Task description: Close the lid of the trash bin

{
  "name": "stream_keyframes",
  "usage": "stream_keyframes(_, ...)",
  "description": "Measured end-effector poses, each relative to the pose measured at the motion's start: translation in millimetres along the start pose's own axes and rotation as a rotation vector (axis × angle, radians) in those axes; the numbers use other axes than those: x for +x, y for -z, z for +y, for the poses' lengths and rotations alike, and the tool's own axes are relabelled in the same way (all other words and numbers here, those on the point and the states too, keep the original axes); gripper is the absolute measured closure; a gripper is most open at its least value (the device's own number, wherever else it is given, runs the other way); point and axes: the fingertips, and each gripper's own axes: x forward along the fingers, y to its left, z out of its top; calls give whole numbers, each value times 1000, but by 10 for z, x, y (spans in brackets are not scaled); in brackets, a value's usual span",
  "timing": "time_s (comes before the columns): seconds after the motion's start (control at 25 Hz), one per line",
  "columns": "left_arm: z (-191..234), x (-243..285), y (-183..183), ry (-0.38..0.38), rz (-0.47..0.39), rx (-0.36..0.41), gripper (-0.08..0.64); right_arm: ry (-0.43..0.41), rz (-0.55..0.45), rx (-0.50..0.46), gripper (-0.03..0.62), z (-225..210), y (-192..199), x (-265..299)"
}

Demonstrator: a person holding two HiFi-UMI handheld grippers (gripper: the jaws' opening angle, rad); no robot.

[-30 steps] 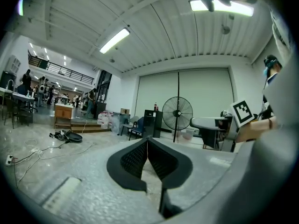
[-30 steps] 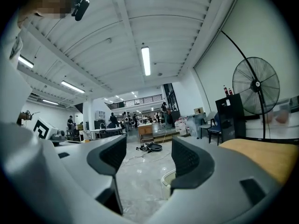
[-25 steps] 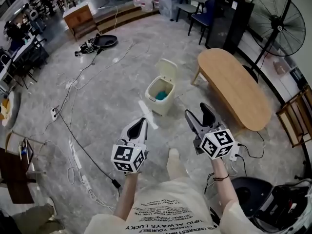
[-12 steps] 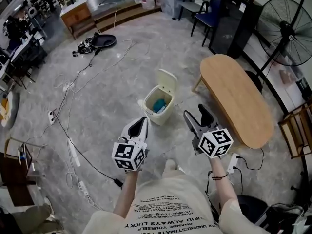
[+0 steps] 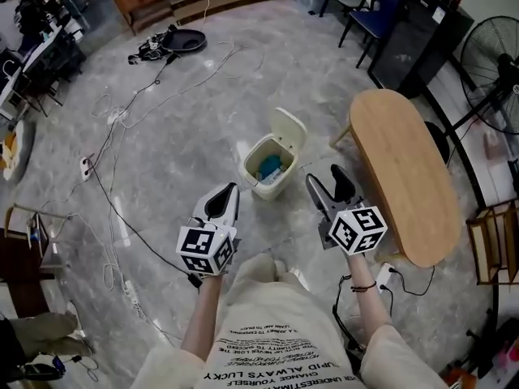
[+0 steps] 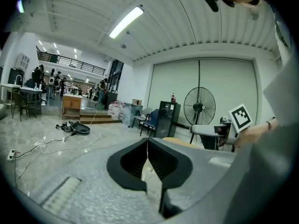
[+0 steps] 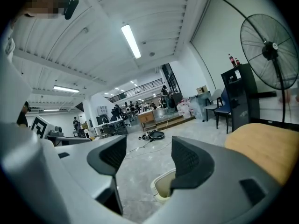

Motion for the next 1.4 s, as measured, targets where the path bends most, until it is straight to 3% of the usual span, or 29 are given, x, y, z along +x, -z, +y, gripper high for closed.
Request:
stream_keyframes(0.32,243,525,145,-17,76,-18,537,27,59,6,305,-400,147,517)
stream_keyframes(0.64,586,1256,491,20,199,-94,537,77,138,12,305,-824,355,1285)
stream_keyframes(1.08,1052,2087,1082,60,351,-182,537,171,267,-57,305,-1402,833,2268)
stream_keyframes(1.4,1160,2417,1455,77,405,-230,537,207,349,-153,305,-1706,1202,2662)
